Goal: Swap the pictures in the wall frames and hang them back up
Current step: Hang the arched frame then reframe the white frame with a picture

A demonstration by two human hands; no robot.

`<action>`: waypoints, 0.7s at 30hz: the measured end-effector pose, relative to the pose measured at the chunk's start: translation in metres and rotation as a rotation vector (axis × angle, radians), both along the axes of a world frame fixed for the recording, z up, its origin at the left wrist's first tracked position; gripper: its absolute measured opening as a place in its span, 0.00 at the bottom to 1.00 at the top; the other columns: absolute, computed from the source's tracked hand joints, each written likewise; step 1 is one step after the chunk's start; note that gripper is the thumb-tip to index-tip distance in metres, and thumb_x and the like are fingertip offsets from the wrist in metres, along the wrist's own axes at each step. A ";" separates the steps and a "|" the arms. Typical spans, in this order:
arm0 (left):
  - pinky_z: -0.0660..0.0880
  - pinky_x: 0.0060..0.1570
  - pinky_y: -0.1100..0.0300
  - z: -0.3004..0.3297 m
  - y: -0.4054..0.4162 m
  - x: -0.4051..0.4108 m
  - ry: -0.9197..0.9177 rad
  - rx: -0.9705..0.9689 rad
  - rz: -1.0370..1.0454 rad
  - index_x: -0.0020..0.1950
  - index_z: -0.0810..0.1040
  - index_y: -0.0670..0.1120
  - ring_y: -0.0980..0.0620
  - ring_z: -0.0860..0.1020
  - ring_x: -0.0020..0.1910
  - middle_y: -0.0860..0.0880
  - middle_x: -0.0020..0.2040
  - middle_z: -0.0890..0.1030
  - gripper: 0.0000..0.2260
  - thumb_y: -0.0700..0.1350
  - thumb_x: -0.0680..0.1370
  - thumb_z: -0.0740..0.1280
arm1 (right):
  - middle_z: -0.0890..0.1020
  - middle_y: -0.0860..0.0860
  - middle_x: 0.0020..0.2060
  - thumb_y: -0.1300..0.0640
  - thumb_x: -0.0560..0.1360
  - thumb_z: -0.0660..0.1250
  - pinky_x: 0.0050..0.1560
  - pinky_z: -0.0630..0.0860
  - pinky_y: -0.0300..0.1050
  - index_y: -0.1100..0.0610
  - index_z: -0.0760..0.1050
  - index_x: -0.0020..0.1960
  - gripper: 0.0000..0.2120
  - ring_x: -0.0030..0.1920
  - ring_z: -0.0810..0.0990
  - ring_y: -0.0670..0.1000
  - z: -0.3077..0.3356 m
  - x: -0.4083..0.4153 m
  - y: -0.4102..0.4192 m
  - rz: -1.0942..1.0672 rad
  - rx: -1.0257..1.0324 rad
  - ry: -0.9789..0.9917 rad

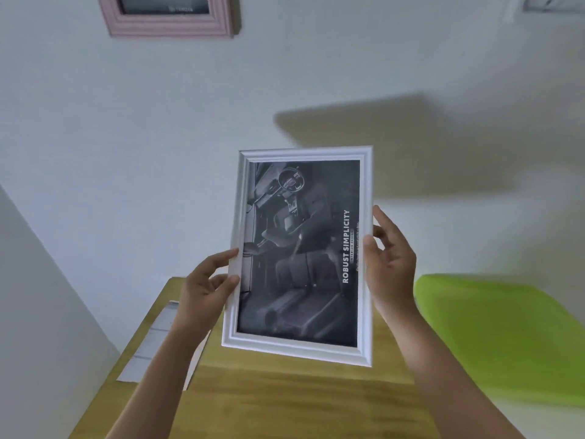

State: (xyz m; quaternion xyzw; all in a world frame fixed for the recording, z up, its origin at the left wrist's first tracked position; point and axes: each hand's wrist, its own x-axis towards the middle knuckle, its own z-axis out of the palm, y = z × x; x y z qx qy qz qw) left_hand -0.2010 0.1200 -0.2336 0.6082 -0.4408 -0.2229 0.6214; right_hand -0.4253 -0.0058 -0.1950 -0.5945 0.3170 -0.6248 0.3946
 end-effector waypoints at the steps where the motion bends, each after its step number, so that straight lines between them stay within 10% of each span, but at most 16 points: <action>1: 0.77 0.43 0.69 0.012 -0.007 0.002 -0.013 -0.031 -0.004 0.57 0.77 0.54 0.56 0.81 0.41 0.50 0.53 0.82 0.20 0.31 0.75 0.66 | 0.77 0.48 0.39 0.70 0.77 0.60 0.34 0.71 0.29 0.51 0.71 0.66 0.22 0.32 0.73 0.39 0.012 -0.002 -0.008 0.033 -0.023 0.013; 5: 0.76 0.46 0.69 0.070 -0.044 0.009 -0.095 -0.181 0.002 0.57 0.78 0.61 0.51 0.78 0.40 0.55 0.56 0.81 0.24 0.32 0.74 0.68 | 0.70 0.37 0.27 0.67 0.80 0.57 0.29 0.57 0.29 0.46 0.66 0.70 0.23 0.23 0.64 0.45 0.072 -0.004 -0.044 0.088 -0.098 0.059; 8: 0.75 0.45 0.70 0.121 -0.074 0.009 -0.148 -0.293 -0.007 0.60 0.76 0.61 0.53 0.76 0.38 0.54 0.54 0.80 0.26 0.32 0.73 0.68 | 0.76 0.42 0.59 0.66 0.81 0.55 0.37 0.53 0.23 0.51 0.65 0.72 0.23 0.37 0.76 0.55 0.122 0.000 -0.066 0.032 -0.176 -0.018; 9: 0.75 0.44 0.70 0.138 -0.084 0.008 -0.171 -0.331 -0.004 0.61 0.75 0.60 0.55 0.76 0.37 0.54 0.52 0.79 0.26 0.32 0.73 0.68 | 0.75 0.43 0.61 0.66 0.81 0.55 0.56 0.59 0.30 0.52 0.65 0.72 0.22 0.39 0.75 0.57 0.139 0.001 -0.073 0.009 -0.203 -0.043; 11: 0.75 0.42 0.71 0.170 -0.103 0.008 -0.219 -0.406 -0.002 0.63 0.74 0.59 0.57 0.76 0.36 0.53 0.52 0.80 0.26 0.32 0.73 0.68 | 0.77 0.36 0.42 0.65 0.80 0.56 0.28 0.68 0.29 0.48 0.67 0.70 0.21 0.26 0.70 0.53 0.168 0.004 -0.089 -0.034 -0.267 -0.077; 21: 0.76 0.39 0.71 0.223 -0.164 0.002 -0.247 -0.479 0.007 0.65 0.73 0.55 0.50 0.79 0.41 0.48 0.53 0.81 0.25 0.34 0.73 0.69 | 0.70 0.38 0.21 0.64 0.80 0.57 0.25 0.62 0.30 0.47 0.68 0.69 0.21 0.21 0.60 0.42 0.216 -0.001 -0.155 -0.098 -0.317 -0.099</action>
